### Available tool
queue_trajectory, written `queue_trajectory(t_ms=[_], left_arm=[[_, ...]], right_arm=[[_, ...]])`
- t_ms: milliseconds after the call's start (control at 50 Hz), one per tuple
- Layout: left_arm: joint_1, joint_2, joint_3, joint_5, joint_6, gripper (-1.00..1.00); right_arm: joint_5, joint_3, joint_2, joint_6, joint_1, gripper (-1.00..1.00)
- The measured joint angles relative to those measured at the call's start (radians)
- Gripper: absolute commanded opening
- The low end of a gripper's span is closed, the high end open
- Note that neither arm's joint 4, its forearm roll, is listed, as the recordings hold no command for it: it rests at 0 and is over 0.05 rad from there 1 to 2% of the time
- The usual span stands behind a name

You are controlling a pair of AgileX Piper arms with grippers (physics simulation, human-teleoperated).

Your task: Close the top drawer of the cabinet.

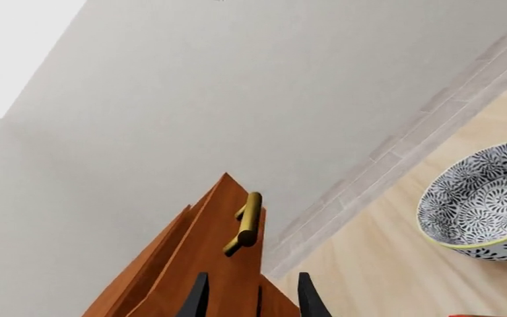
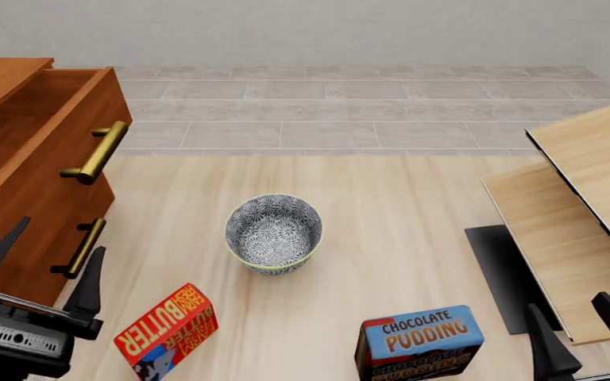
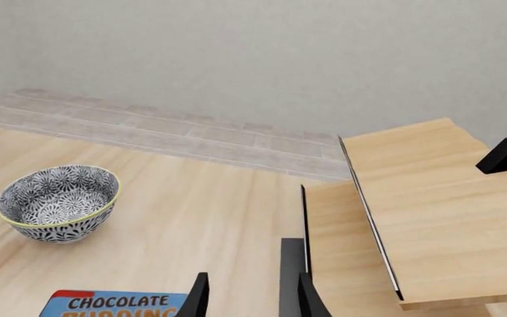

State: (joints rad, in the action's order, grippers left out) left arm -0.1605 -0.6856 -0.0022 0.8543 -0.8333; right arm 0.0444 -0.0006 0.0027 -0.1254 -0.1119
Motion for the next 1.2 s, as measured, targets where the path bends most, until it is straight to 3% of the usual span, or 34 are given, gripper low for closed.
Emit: queue_trajectory(t_ms=[180,380,1200], left_arm=[[0.024,-0.169,0.001,0.198,-0.075,1.00],[0.041,-0.265,-0.001,0.304,-0.131,1.00],[0.047,-0.452,-0.121,0.366,-0.292,1.00]], right_arm=[[0.002,0.000,0.000,-0.005,-0.003,1.00],[0.006,0.000,-0.001,-0.015,-0.012,1.00],[0.016,0.000,-0.002,-0.050,-0.042,1.00]])
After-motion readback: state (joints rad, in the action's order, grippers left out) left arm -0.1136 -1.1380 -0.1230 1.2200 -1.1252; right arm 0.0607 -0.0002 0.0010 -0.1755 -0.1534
